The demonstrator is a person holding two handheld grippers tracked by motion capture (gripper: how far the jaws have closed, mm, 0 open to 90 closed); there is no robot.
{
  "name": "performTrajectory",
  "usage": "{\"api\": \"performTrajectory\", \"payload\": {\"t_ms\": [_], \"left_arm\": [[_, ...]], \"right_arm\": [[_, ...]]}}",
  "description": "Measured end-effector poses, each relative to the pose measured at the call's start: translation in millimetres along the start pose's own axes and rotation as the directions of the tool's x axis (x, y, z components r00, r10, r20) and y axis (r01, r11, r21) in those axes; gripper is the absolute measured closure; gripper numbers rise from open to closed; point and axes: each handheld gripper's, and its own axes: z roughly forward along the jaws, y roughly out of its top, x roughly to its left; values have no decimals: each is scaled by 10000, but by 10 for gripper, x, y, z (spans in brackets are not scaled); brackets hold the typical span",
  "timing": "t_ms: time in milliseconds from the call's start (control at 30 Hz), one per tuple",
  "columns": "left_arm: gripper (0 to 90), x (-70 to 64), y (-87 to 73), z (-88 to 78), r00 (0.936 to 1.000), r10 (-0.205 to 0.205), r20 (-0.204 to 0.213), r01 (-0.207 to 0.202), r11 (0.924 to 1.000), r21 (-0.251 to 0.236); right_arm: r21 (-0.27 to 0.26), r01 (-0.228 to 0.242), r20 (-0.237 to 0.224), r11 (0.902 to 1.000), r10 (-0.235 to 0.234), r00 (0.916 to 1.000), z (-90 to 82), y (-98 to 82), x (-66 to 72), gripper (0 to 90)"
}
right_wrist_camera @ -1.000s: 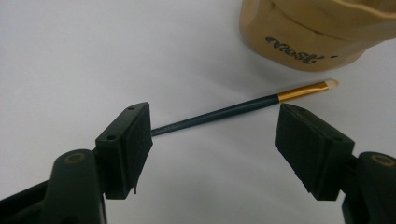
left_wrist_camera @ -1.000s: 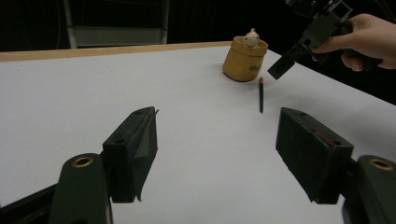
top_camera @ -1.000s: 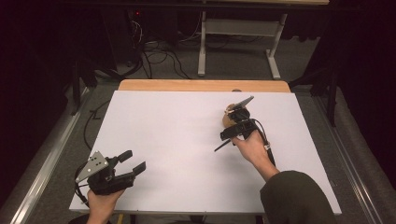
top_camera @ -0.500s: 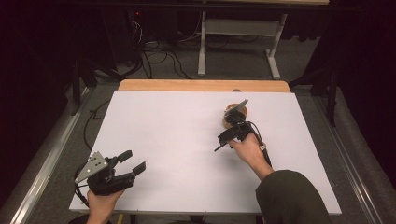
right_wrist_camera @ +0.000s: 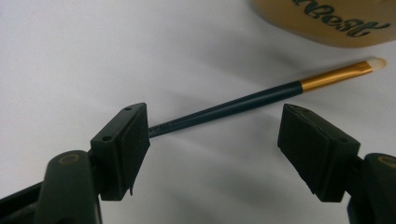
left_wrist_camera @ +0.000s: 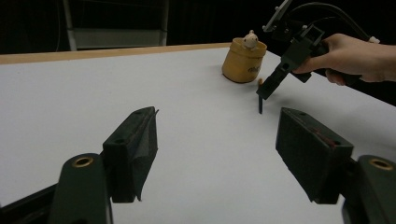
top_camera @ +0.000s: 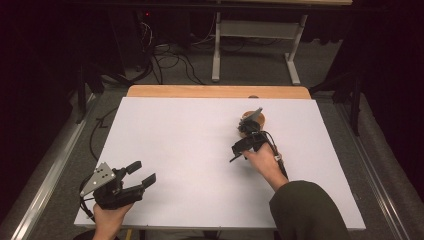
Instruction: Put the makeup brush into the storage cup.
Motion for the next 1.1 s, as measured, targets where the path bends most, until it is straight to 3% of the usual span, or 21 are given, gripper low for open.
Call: {"api": "performTrajectory", "payload": {"t_ms": [600,1100], "left_arm": [[300,0,0,-1,10000,-19,19,19,10000,-29],[300,-1,0,0,10000,-22,36,22,10000,-39]], "right_arm": [[234,-336,321,9992,328,9989,110,68,-15,269],[297,-244,553,9993,227,9982,87,50,-52,386]]}}
